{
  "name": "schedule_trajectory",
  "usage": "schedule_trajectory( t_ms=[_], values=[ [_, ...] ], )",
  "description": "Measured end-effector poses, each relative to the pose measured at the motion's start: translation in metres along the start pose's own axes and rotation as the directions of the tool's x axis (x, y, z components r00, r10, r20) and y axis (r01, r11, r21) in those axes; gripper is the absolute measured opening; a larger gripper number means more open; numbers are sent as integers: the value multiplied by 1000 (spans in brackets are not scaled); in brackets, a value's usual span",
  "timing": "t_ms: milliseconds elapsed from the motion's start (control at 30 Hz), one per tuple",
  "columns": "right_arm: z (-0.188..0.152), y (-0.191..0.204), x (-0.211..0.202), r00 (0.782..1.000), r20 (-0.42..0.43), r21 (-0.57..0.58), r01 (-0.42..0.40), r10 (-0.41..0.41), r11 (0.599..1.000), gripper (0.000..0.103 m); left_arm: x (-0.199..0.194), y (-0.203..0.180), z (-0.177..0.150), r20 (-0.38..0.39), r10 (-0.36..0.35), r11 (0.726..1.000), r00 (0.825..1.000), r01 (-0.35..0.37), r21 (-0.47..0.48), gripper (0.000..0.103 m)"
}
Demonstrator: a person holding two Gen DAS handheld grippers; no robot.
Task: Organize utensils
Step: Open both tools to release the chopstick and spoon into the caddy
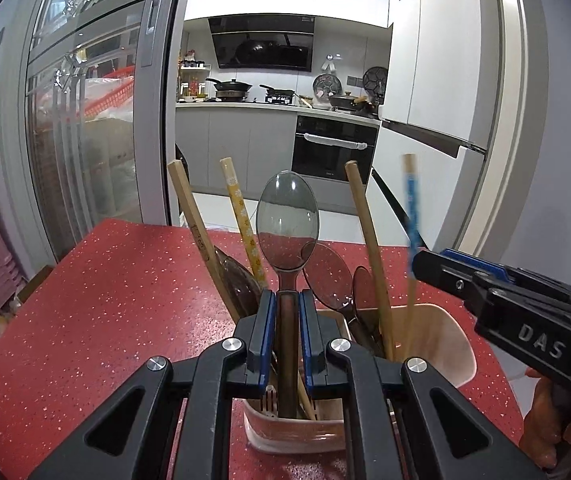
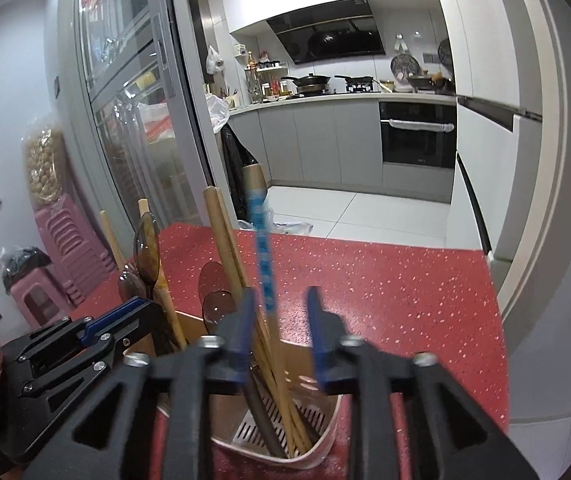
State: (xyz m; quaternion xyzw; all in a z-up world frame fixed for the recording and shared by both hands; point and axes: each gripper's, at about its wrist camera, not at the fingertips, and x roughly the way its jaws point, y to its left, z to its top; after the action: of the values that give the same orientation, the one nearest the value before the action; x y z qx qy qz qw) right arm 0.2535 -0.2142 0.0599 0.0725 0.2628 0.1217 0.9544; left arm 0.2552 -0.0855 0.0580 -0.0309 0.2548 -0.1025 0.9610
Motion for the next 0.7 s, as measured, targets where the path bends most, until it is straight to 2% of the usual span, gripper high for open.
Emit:
schedule_trajectory(
  t_ms=[367,700],
  values=[
    [-5,-2,-26,1000,18,54,-3,2,999,41,-8,10,3,-8,-1,1000,1000,1,-26,37],
    [-26,8,-48,1000,-16,104,28,-26,994,43,-29,14,-1,-9,13,1000,1000,-13,-20,37]
  ],
)
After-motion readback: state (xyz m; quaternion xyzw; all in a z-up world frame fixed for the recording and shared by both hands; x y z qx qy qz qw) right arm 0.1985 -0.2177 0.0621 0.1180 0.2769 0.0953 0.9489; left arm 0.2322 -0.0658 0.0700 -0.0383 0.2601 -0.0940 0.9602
